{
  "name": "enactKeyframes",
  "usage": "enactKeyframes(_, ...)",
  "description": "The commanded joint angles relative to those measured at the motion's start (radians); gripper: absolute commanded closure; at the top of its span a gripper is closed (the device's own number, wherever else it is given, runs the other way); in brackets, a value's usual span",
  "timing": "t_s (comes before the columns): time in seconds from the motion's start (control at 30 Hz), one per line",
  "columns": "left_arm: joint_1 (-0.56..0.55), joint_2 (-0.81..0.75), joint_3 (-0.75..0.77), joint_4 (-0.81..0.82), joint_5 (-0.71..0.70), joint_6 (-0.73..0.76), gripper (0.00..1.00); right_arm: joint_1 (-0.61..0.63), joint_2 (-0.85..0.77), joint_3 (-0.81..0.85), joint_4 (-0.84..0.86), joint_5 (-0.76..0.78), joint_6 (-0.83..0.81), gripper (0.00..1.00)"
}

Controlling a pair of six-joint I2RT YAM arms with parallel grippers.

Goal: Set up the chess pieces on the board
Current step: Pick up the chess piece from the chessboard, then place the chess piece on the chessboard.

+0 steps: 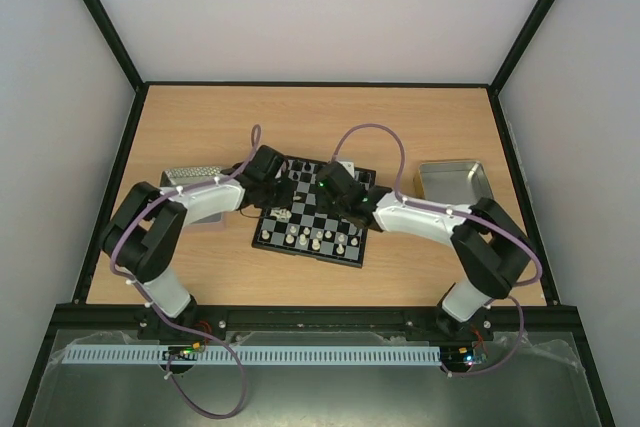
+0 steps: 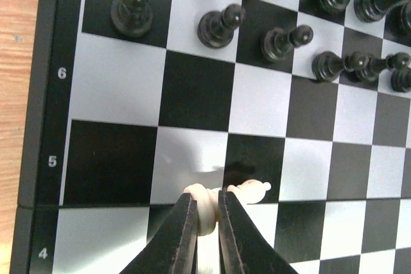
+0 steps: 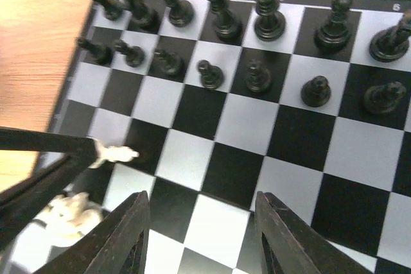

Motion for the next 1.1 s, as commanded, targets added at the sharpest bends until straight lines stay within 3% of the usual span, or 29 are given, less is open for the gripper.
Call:
enactKeyframes(0.0, -0.001, -0.054, -0.044, 0.026, 0.040, 0.018, 0.92, -0.019, -0.097, -0.047, 0.102, -0.096, 0.007, 0.55)
enactKeyframes(0.53, 0.037, -0.225, -0.113, 0.212, 0.399, -0.071, 0.92, -0.137, -0.225, -0.208, 0.348, -0.495, 0.206, 0.44)
enactKeyframes(0.7, 0.049, -0.258, -0.134, 0.260, 0.484, -0.104, 0.92, -0.138, -0.237, -0.219, 0.379, -0.517, 0.236, 0.45)
enactKeyframes(1.07, 0.059, -0.272, -0.148, 0.274, 0.518, -0.119, 0.92, -0.138, -0.250, -0.229, 0.416, -0.515, 0.244, 0.79)
